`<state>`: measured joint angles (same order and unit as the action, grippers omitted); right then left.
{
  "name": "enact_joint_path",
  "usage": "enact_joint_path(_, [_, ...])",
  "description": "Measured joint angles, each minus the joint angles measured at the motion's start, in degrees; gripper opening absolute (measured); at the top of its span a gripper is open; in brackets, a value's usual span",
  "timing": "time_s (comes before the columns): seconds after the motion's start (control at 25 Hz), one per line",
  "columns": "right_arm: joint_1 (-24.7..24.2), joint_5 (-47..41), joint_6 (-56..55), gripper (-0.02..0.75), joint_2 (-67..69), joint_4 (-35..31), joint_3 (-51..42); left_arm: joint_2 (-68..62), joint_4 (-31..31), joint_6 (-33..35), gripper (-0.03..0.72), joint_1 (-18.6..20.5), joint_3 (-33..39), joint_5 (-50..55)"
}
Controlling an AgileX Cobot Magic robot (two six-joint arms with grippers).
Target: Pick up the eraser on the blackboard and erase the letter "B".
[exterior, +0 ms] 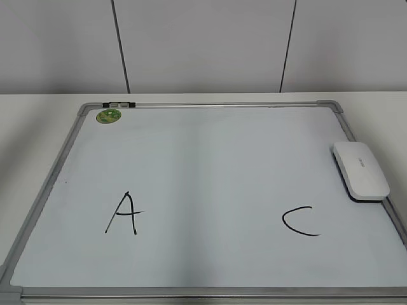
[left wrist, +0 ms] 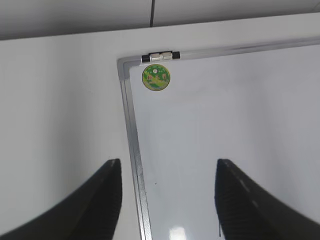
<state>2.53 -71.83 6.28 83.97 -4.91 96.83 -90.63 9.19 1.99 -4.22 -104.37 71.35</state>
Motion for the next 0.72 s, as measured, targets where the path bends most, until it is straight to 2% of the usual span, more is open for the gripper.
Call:
enact_joint_path(0.24, [0.00,-0.19,0.43,0.594,-9.55,-0.13,-4.47,12.07,-1.36,-0.41,0.428,-0.89,8.81,0.24])
enact_joint_path(0.44, [0.00,-0.42,0.48,0.594,-18.20,-0.13,-11.00,22.18,-2.57,-0.41,0.428,-0.89,18.33,0.89])
enact_joint_path(0.72, [0.00,-0.55,0.29,0.594,-30.28,-0.44,-22.30,36.93,-3.37,-0.41,0.428,-0.89,28.03,1.10])
